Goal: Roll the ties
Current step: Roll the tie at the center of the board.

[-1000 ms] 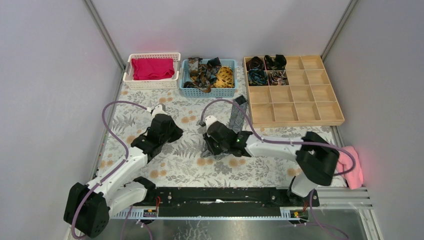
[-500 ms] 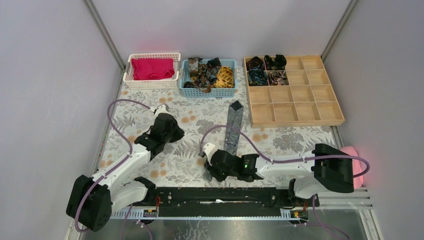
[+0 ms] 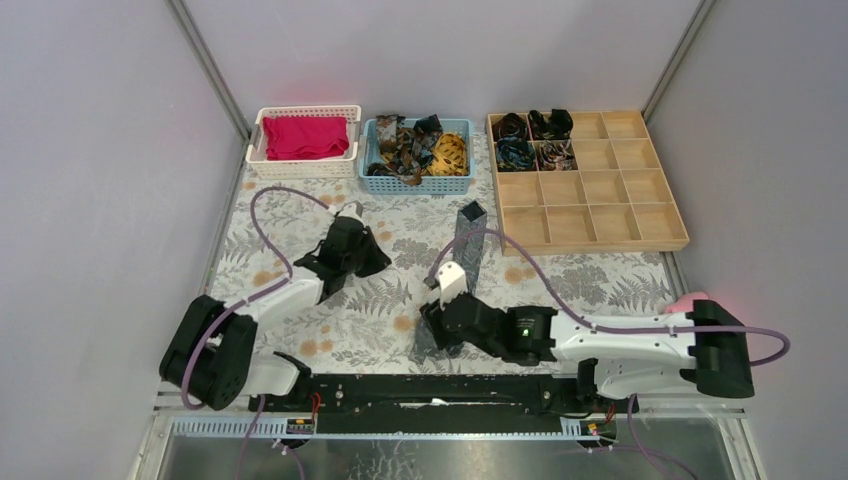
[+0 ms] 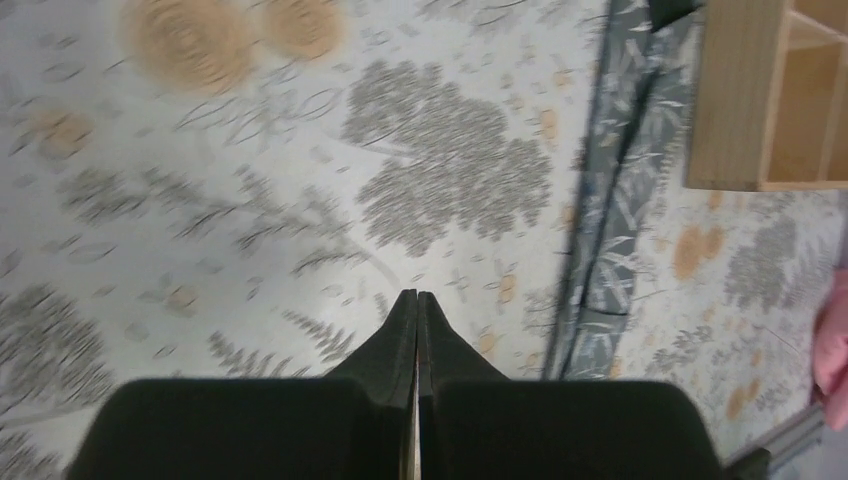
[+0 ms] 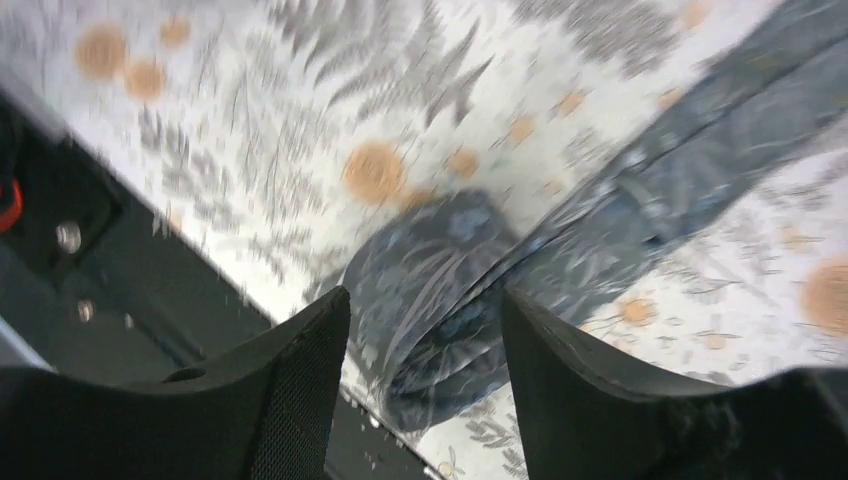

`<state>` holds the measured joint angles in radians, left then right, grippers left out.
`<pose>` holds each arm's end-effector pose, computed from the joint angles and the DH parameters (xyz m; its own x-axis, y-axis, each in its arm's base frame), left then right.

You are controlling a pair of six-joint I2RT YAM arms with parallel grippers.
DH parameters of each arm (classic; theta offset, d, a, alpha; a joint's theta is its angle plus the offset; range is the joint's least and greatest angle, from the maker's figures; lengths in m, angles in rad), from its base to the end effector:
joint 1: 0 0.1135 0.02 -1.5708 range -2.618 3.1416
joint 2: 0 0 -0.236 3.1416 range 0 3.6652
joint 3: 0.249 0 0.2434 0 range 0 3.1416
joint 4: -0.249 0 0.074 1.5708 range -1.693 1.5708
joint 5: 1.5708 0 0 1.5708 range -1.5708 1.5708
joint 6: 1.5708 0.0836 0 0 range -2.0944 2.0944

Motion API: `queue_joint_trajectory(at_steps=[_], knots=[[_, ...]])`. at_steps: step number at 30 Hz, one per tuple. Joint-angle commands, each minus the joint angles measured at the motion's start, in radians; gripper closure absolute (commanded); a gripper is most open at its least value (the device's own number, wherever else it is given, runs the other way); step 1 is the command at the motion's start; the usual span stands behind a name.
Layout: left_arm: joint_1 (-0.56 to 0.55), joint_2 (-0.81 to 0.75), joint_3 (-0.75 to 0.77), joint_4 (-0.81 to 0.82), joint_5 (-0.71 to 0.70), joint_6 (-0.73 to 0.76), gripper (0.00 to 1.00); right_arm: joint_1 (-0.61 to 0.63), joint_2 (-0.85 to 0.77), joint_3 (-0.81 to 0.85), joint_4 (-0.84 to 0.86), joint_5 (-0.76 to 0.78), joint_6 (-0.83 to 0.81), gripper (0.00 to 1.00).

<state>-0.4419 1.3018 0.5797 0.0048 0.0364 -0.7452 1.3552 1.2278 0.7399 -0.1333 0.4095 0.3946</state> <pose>0.2633 -0.1279 0.1265 -0.7433 -0.3980 -0.5376 -0.0706 0.8459 -0.5286 0.0966 0.2856 0.1905 -0.4328 -0.3278 -0.8398 -0.7154 0.6917 0.0987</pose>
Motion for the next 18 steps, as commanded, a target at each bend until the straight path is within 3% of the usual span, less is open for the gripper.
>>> queue_joint_trajectory(at_steps=[1, 4, 7, 11, 14, 18], knots=[[0.001, 0.080, 0.105, 0.223, 0.160, 0.036, 1.00, 0.005, -0.048, 0.134, -0.192, 0.388, 0.097, 0.40], [-0.029, 0.174, 0.204, 0.281, 0.295, 0.054, 1.00, 0.004, -0.058, 0.185, -0.374, 0.554, 0.241, 0.66], [-0.131, 0.263, 0.338, 0.224, 0.298, 0.129, 1.00, -0.005, -0.092, 0.195, -0.502, 0.652, 0.371, 0.84], [-0.239, 0.409, 0.516, 0.032, 0.262, 0.224, 1.00, -0.024, -0.155, 0.190, -0.619, 0.673, 0.490, 0.93], [-0.271, 0.476, 0.515, 0.000, 0.236, 0.242, 1.00, -0.028, -0.220, 0.191, -0.716, 0.686, 0.581, 0.98], [-0.282, 0.573, 0.515, -0.035, 0.184, 0.245, 1.00, -0.030, -0.348, 0.149, -0.712, 0.684, 0.569, 1.00]])
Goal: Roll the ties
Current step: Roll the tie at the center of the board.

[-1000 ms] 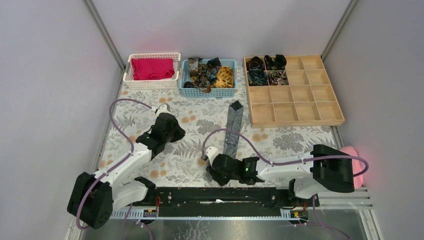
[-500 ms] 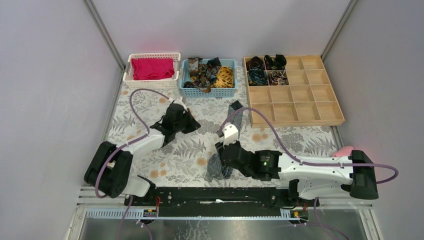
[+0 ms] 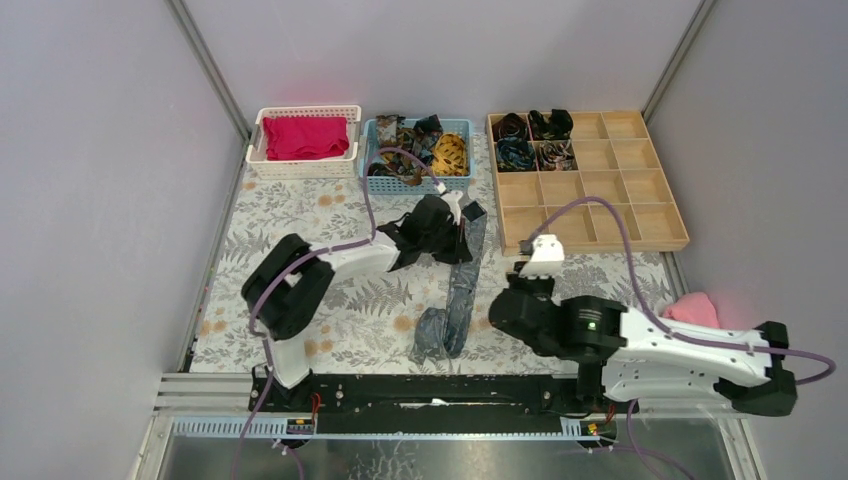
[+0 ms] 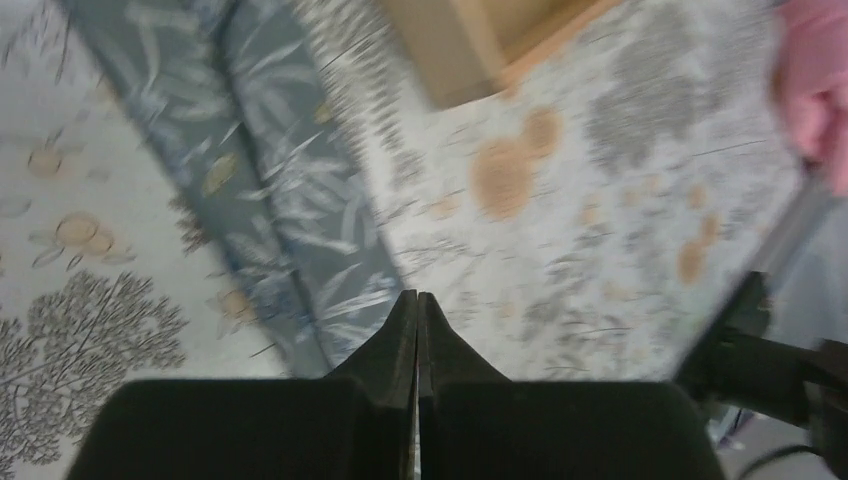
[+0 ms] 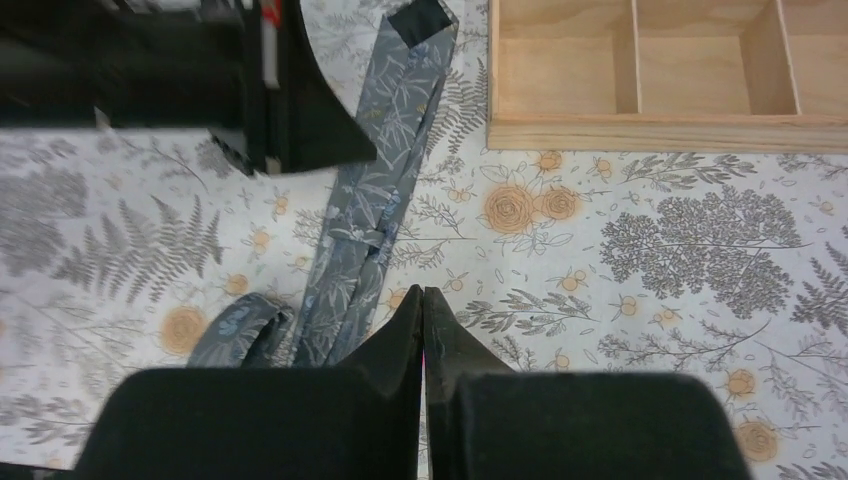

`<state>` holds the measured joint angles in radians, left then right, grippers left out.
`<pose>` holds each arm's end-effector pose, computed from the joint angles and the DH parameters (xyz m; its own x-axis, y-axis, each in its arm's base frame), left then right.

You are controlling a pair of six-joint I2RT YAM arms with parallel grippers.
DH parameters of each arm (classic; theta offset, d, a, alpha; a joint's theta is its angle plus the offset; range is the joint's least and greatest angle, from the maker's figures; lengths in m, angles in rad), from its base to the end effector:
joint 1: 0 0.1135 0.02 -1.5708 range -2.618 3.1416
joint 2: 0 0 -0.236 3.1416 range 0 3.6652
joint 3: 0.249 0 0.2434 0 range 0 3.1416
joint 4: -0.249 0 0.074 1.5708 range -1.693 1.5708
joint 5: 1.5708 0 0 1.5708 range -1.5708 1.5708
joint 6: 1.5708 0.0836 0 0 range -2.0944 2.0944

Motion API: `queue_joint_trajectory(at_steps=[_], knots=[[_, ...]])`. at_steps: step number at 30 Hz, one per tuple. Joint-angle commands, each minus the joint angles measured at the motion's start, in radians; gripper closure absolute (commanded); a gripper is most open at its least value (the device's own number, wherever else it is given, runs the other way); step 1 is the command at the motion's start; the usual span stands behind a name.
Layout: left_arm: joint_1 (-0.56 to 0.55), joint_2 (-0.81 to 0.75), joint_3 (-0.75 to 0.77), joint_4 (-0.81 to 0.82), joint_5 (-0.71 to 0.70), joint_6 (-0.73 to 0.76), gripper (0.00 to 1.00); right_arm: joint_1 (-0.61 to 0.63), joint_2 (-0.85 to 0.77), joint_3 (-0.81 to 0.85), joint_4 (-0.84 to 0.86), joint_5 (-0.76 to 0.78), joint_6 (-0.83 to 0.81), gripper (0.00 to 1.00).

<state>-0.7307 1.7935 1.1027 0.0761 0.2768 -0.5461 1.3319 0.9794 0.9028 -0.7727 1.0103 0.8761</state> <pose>0.2963 -0.2962 0.1505 -0.7868 0.0343 -0.6163 0.4676 0.6847 -0.5590 0.1177 0.1838 0.2622 -0.4088 0.0472 -0.9114 -0.1094 0.9889 0.1003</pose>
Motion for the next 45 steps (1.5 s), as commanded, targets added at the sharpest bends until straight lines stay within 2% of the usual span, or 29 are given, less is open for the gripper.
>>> queue_joint_trajectory(at_steps=[1, 7, 15, 19, 28, 32, 33, 37, 40, 41, 43, 45], knots=[[0.005, 0.096, -0.004, -0.120, -0.072, 0.046, 1.00, -0.007, -0.125, -0.019, -0.070, 0.081, 0.080, 1.00], [-0.009, 0.169, 0.020, -0.132, -0.117, 0.046, 1.00, -0.007, -0.199, -0.051, -0.063, 0.056, 0.068, 1.00], [-0.014, 0.302, 0.126, -0.169, -0.153, 0.026, 1.00, -0.006, -0.126, -0.086, 0.080, -0.004, -0.021, 1.00], [-0.006, 0.400, 0.276, -0.252, -0.263, 0.054, 1.00, -0.012, -0.053, -0.096, 0.142, -0.020, -0.064, 1.00], [0.128, 0.598, 0.616, -0.362, -0.256, 0.056, 1.00, -0.090, 0.018, -0.173, 0.302, -0.181, -0.167, 0.96], [0.185, 0.652, 0.706, -0.419, -0.264, 0.084, 1.00, -0.136, 0.039, -0.209, 0.373, -0.272, -0.252, 0.84], [0.224, 0.680, 0.750, -0.443, -0.263, 0.102, 1.00, -0.173, 0.092, -0.204, 0.415, -0.331, -0.304, 0.76], [0.277, 0.691, 0.771, -0.442, -0.241, 0.111, 1.00, -0.216, 0.186, -0.165, 0.470, -0.386, -0.362, 0.72], [0.314, 0.697, 0.781, -0.452, -0.219, 0.116, 1.00, -0.249, 0.271, -0.118, 0.519, -0.427, -0.419, 0.53], [0.324, 0.684, 0.763, -0.449, -0.184, 0.113, 1.00, -0.258, 0.299, -0.084, 0.522, -0.429, -0.437, 0.47], [0.329, 0.614, 0.651, -0.363, -0.115, 0.100, 1.00, -0.274, 0.345, -0.034, 0.546, -0.440, -0.488, 0.40], [0.323, 0.492, 0.514, -0.225, -0.048, 0.072, 1.00, -0.296, 0.383, 0.015, 0.573, -0.465, -0.541, 0.38]])
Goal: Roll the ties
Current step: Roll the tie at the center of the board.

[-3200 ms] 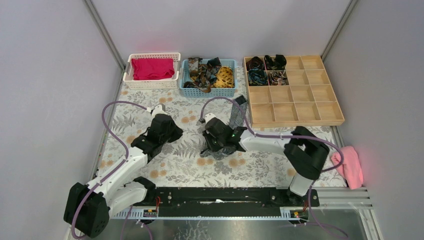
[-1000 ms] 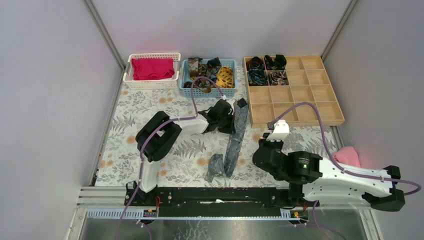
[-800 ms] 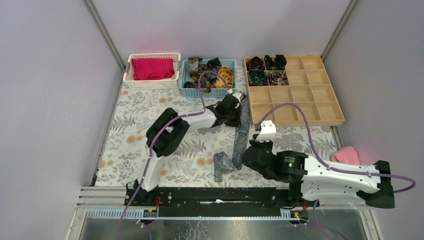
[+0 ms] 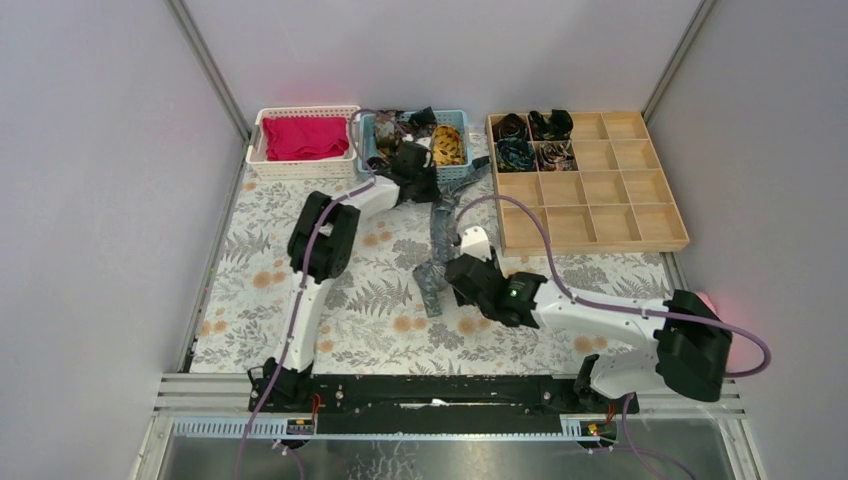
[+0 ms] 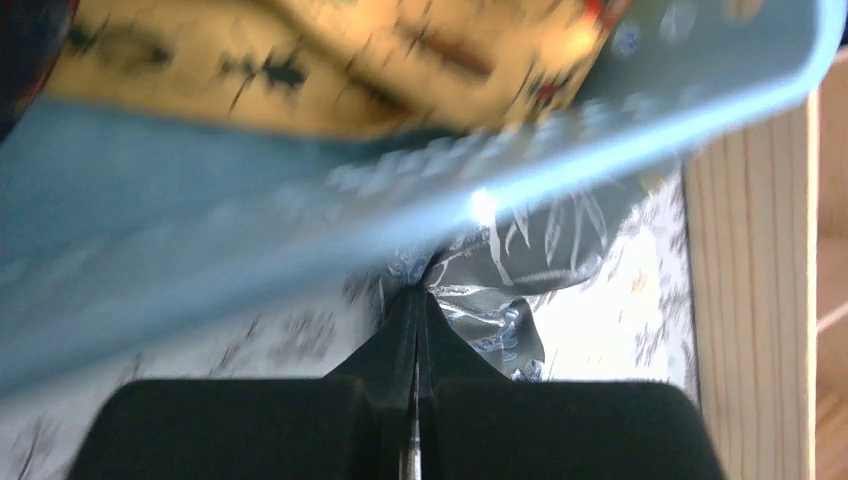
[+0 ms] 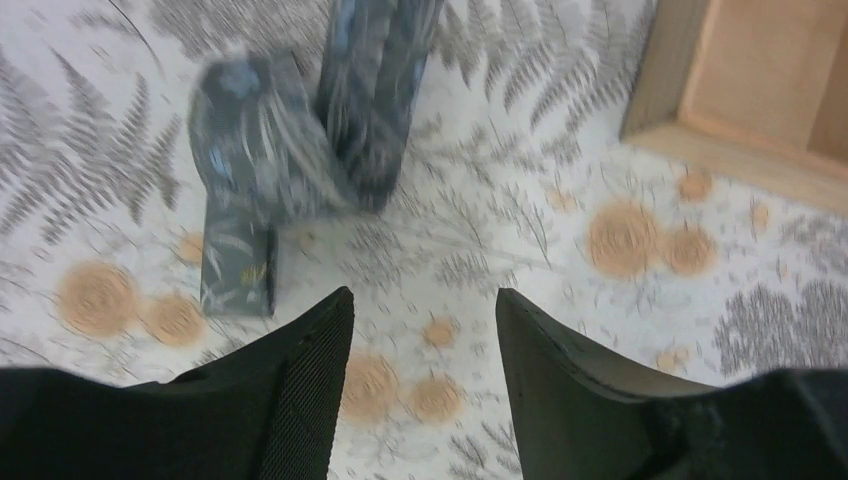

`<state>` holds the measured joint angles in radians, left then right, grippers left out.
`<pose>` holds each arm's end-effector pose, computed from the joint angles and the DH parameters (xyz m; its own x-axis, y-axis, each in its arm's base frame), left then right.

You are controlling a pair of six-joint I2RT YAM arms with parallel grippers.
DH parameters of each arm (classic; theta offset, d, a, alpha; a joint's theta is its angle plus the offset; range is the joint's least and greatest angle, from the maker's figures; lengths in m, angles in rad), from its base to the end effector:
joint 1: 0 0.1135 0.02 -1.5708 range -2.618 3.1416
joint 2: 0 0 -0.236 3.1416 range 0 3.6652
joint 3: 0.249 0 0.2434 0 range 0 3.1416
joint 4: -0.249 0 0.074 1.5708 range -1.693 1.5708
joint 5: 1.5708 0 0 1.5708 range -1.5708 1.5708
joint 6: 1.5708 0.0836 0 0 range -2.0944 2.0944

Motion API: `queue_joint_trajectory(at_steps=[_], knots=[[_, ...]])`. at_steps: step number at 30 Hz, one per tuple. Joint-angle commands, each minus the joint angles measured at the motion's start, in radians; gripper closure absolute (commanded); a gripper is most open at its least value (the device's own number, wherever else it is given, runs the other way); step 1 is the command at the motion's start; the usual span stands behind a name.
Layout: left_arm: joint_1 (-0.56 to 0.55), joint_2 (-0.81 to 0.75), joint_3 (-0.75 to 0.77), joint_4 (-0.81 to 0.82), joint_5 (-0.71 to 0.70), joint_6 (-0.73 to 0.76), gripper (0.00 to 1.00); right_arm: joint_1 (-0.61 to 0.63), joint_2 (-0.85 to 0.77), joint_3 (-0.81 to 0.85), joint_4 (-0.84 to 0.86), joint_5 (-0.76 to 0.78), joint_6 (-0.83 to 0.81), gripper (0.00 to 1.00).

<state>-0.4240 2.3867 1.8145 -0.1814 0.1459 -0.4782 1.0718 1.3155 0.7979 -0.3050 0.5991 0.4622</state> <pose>0.4844 -0.2320 0.0907 -0.7855 -0.1450 -0.6016 0.1602 0.8914 -0.4239 0.1813 0.2342 0.1724 -0.5554 -0.2496 -0.7932 -0.3283 0.9422 -0.0666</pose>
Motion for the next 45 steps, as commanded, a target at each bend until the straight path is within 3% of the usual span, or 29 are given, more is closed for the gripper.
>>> queue_joint_trajectory(at_steps=[1, 5, 10, 14, 18, 24, 32, 34, 38, 45], knots=[[0.013, -0.151, -0.252, 0.068, 0.092, -0.006, 1.00, -0.050, 0.069, 0.143, 0.117, -0.082, -0.150, 0.38], [0.000, -0.395, -0.418, 0.087, -0.023, -0.067, 1.00, -0.093, 0.177, 0.252, 0.115, -0.176, -0.219, 0.37], [0.034, -0.749, -0.623, 0.060, -0.218, -0.142, 0.83, -0.110, 0.326, 0.394, 0.083, -0.307, -0.253, 0.39], [0.047, -0.940, -0.660, -0.041, -0.270, -0.151, 0.79, -0.108, 0.434, 0.475, 0.074, -0.457, -0.282, 0.39], [0.049, -1.113, -0.724, -0.080, -0.251, -0.176, 0.75, -0.109, 0.557, 0.605, 0.011, -0.497, -0.314, 0.38], [0.048, -1.228, -0.745, -0.199, -0.305, -0.139, 0.75, -0.116, 0.659, 0.654, -0.036, -0.481, -0.319, 0.38], [0.047, -1.259, -0.768, -0.192, -0.276, -0.150, 0.77, -0.132, 0.691, 0.617, -0.037, -0.518, -0.298, 0.39], [0.048, -1.257, -0.774, -0.188, -0.272, -0.150, 0.78, -0.131, 0.690, 0.606, -0.024, -0.542, -0.295, 0.45], [0.048, -1.259, -0.783, -0.187, -0.272, -0.149, 0.82, -0.132, 0.695, 0.613, -0.045, -0.589, -0.293, 0.73], [0.048, -1.264, -0.789, -0.186, -0.262, -0.144, 0.92, -0.131, 0.645, 0.589, -0.017, -0.537, -0.299, 0.95]])
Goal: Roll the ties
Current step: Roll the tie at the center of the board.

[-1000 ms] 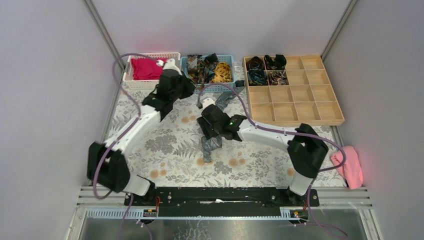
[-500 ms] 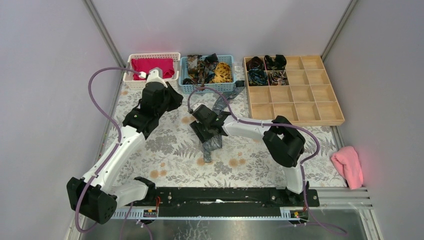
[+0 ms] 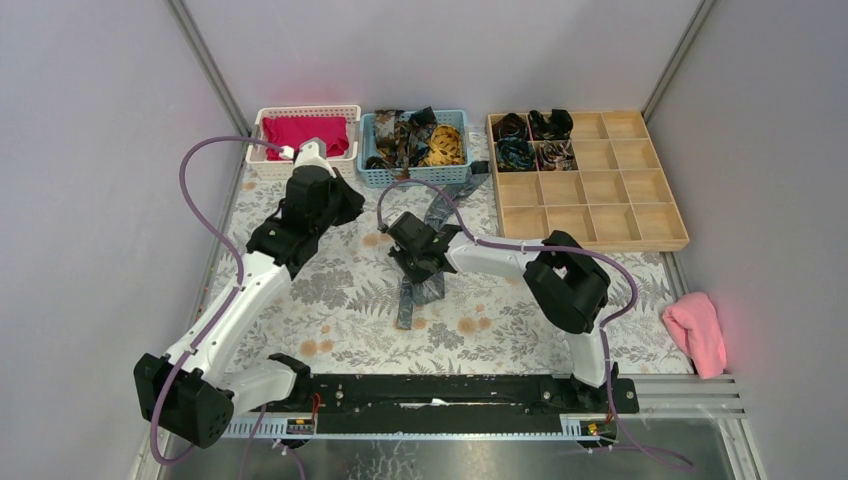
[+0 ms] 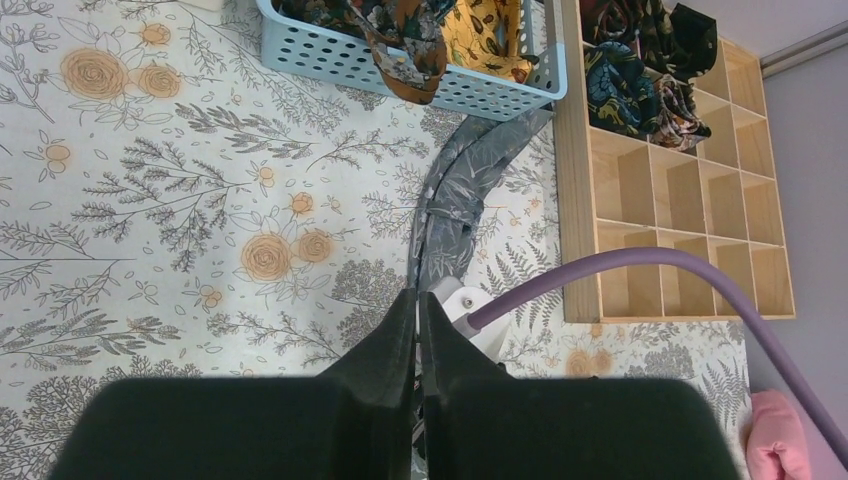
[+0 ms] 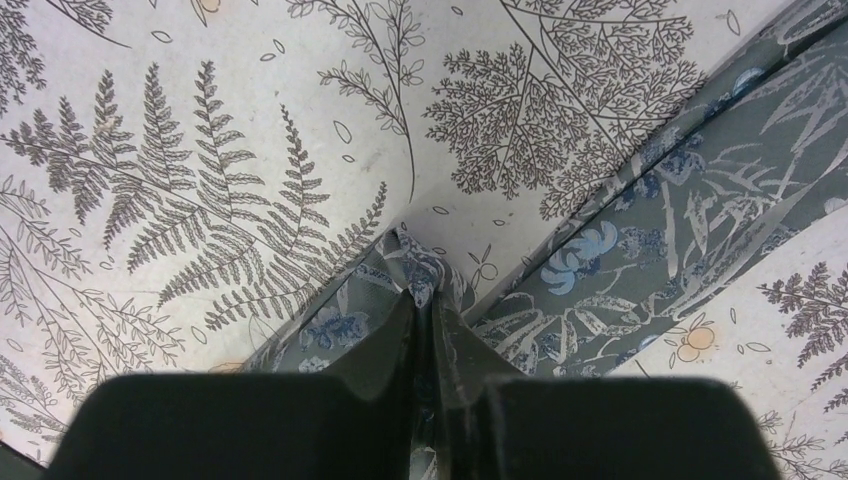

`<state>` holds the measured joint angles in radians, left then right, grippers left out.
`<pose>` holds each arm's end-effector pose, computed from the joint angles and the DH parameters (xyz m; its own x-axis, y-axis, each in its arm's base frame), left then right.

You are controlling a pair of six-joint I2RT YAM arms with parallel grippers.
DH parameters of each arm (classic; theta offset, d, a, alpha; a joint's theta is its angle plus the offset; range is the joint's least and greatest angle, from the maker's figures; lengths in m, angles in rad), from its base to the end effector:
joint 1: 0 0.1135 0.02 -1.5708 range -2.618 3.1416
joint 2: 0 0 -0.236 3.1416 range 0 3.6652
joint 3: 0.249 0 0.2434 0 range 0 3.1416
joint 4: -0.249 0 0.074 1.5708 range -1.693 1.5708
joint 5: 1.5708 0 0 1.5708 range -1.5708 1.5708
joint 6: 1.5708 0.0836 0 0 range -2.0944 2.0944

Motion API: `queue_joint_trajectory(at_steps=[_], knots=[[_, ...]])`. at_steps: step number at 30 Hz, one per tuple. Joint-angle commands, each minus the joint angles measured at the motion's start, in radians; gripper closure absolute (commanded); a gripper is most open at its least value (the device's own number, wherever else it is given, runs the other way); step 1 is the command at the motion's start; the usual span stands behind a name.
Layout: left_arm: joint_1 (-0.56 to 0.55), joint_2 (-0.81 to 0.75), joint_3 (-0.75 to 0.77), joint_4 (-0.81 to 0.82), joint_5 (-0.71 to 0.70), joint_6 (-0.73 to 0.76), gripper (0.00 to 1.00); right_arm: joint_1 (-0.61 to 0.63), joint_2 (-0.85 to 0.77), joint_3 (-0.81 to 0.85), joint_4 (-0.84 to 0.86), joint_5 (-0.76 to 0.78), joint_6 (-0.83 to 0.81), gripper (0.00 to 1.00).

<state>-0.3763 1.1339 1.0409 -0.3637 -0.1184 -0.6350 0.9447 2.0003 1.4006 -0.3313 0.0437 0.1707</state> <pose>0.2840 -0.1016 0.2959 -0.4882 -0.4404 -0.7535 -0.0289 0.8710 -0.4904 0.2613 0.3551 0.1181 -0.5982 -0.5376 -0.5943 -0.7029 0.7082 0.0669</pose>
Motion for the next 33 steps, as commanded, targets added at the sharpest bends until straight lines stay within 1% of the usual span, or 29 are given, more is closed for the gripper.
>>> queue_joint_trajectory(at_steps=[1, 4, 8, 12, 14, 17, 23, 24, 27, 30, 31, 33], knots=[[-0.001, -0.012, -0.017, 0.001, 0.007, 0.014, 0.93, -0.005, -0.056, -0.023, 0.027, 0.026, -0.010, 0.96], [0.000, -0.019, -0.031, 0.023, 0.028, 0.014, 0.94, -0.004, -0.136, -0.086, 0.093, 0.031, -0.004, 0.98], [0.000, -0.034, -0.078, 0.086, 0.070, 0.016, 0.96, 0.005, -0.344, -0.261, 0.232, 0.029, 0.011, 0.97], [-0.001, -0.011, -0.124, 0.151, 0.107, 0.012, 0.97, 0.027, -0.524, -0.414, 0.289, 0.014, 0.043, 0.94], [-0.001, 0.012, -0.150, 0.200, 0.126, 0.011, 0.98, 0.062, -0.597, -0.481, 0.289, 0.010, 0.063, 0.91], [-0.009, 0.060, -0.180, 0.257, 0.159, 0.014, 1.00, 0.146, -0.673, -0.559, 0.267, 0.063, 0.122, 0.88], [-0.058, 0.136, -0.201, 0.340, 0.176, 0.038, 1.00, 0.255, -0.758, -0.748, 0.321, 0.082, 0.323, 0.81], [-0.068, 0.145, -0.201, 0.340, 0.173, 0.038, 1.00, 0.275, -0.767, -0.777, 0.351, 0.083, 0.354, 0.79], [-0.096, 0.154, -0.208, 0.342, 0.156, 0.038, 1.00, 0.330, -0.785, -0.830, 0.363, 0.107, 0.430, 0.64], [-0.112, 0.152, -0.215, 0.342, 0.139, 0.040, 1.00, 0.368, -0.795, -0.844, 0.339, 0.145, 0.453, 0.61], [-0.114, 0.149, -0.218, 0.341, 0.135, 0.038, 1.00, 0.372, -0.803, -0.837, 0.306, 0.165, 0.449, 0.58], [-0.117, 0.142, -0.224, 0.339, 0.130, 0.037, 1.00, 0.373, -0.822, -0.811, 0.293, 0.186, 0.420, 0.52]])
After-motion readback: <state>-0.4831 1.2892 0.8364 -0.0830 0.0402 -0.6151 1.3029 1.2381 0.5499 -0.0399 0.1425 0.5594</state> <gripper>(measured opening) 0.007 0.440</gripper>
